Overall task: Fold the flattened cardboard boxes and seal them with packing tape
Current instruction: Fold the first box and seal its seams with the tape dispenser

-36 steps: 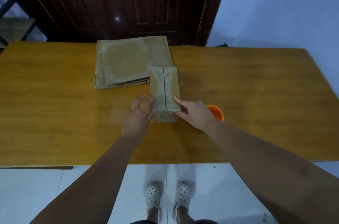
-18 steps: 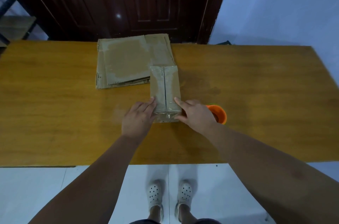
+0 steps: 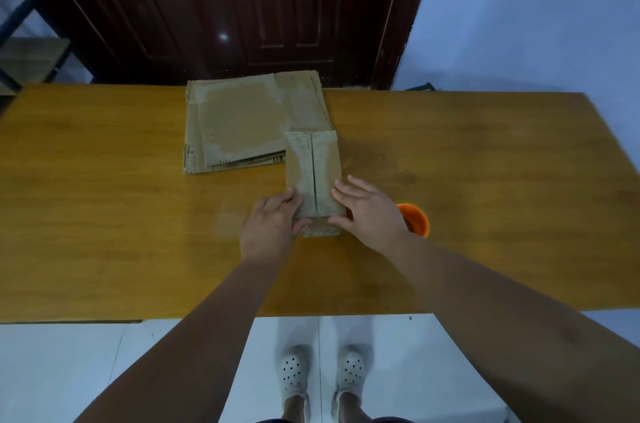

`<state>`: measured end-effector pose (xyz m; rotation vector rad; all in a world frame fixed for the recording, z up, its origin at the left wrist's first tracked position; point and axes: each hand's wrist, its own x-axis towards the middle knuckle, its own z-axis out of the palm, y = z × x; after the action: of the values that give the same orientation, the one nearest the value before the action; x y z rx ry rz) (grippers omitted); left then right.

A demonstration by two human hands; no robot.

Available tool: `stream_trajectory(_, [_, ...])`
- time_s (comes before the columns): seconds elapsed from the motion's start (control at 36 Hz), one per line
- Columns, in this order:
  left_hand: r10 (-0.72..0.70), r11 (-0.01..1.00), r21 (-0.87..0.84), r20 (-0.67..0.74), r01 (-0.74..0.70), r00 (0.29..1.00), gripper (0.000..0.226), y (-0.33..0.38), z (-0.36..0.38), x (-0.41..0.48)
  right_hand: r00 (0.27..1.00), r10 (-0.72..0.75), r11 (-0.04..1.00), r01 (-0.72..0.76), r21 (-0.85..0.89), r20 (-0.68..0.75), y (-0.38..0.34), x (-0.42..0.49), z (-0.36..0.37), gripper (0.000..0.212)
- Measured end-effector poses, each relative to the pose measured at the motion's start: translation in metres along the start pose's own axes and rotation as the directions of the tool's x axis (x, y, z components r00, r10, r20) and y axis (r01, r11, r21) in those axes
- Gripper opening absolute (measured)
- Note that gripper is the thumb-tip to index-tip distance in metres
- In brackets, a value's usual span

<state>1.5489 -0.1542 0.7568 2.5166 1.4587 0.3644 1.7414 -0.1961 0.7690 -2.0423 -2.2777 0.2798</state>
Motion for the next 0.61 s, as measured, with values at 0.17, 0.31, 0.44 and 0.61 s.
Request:
stream_trajectory(0.17, [0.087, 0.984, 0.160, -0.031, -0.081, 0.996, 0.056, 0.0043, -0.0064, 0.0027, 0.998, 0.011, 0.997, -0.007, -0.081, 0.057, 0.0005, 0.0008, 0.0026, 0.062])
stream_trajectory(0.31, [0.183, 0.966, 0.195, -0.041, -0.172, 0.982, 0.055, 0.0059, -0.0027, 0.0036, 0.997, -0.028, 0.981, 0.042, -0.189, 0.077, -0.0009, 0.0036, 0.0043, 0.062])
stream_trajectory(0.44, [0.134, 0.985, 0.102, 0.069, -0.141, 0.989, 0.059, 0.0056, -0.0053, 0.0041, 0.999, -0.007, 0.987, 0.016, -0.161, 0.054, -0.0015, 0.0021, 0.0074, 0.063])
stream_trajectory(0.61, [0.175, 0.976, 0.127, 0.039, -0.179, 0.984, 0.069, 0.0051, -0.0072, 0.0079, 0.998, 0.069, 0.996, -0.070, -0.048, -0.009, -0.0073, 0.0016, 0.0077, 0.063])
